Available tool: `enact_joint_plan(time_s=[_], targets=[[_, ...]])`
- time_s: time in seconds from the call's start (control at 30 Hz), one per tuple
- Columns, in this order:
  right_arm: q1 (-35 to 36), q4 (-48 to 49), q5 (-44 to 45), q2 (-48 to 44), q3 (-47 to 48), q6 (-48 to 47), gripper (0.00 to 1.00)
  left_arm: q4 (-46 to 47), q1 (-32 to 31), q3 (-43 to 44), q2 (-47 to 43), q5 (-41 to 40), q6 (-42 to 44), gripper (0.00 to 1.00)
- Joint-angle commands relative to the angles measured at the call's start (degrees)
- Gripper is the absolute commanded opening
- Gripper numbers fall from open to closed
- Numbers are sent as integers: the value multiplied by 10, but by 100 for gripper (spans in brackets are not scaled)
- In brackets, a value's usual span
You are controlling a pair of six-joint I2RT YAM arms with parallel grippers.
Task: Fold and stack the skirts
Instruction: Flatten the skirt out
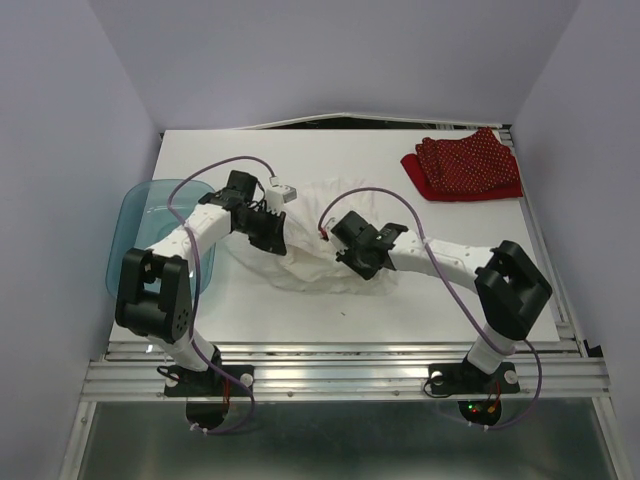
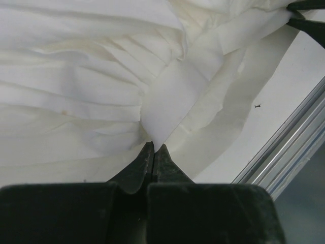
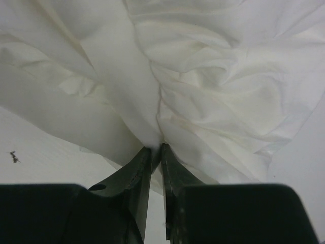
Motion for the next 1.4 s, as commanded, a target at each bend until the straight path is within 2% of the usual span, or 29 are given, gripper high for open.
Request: enact_joint_plan(time_s=[0.0,0.03,0.07,0.13,0.33,0.37,0.47,0.53,0.6,0.63,0.67,0.7,0.73,0.77,0.8,0.87,0.9,1.0,1.07,1.1,1.23,1.37], targets=[[6,21,77,-22,-24,-11,15,-17,10,29,-29,-3,10,0],[6,24,83,-25,-26,-14,11,-21,12,36,-29,-5,16,0],[-1,28,93,-31,-24,-17,1,-27,12,42,-32,-17,20,0],[-24,32,93,-54,-11,-38,1,-34,12,74,-35,-38,29,0],[-191,41,-5,-103,135,-120,1,-73,12,245,-27,-137,52,0],[-206,39,-46,-110,159,-129,1,-80,12,273,-23,-147,53,0],[-233,36,-89,-115,254,-148,1,-85,11,386,-19,-153,44,0],[-234,40,-95,-112,332,-118,1,-74,10,449,-23,-151,25,0],[-234,7,-150,-94,386,-95,1,-45,-1,454,-49,-130,22,0],[-234,-14,-185,-85,436,-67,1,-40,-32,433,-59,-122,36,0],[-226,-40,-247,-77,454,-56,1,-40,-56,416,-79,-114,46,0],[-217,-74,-267,-68,464,-46,1,-45,-85,397,-89,-93,59,0],[-208,-84,-288,-62,456,-39,1,-50,-116,356,-99,-81,91,0],[-190,-89,-338,-65,440,-36,1,-58,-184,334,-119,-73,102,0],[-181,-85,-357,-74,420,-35,1,-60,-214,296,-128,-59,114,0],[-166,-84,-390,-99,377,-24,1,-68,-253,274,-141,-49,130,0],[-166,-85,-391,-103,372,-18,1,-72,-251,271,-140,-56,129,0],[-183,-79,-286,-117,372,-25,1,-44,-181,277,-147,-82,91,0],[-221,-60,-228,-120,376,-17,1,9,-103,285,-145,-68,43,0],[-262,-45,-218,-118,389,-11,1,22,-29,308,-138,-70,1,0],[-338,-21,-142,-91,438,-5,1,41,101,378,-88,-100,-72,0],[-366,-16,-136,-73,482,-5,1,20,124,400,-68,-91,-56,0]])
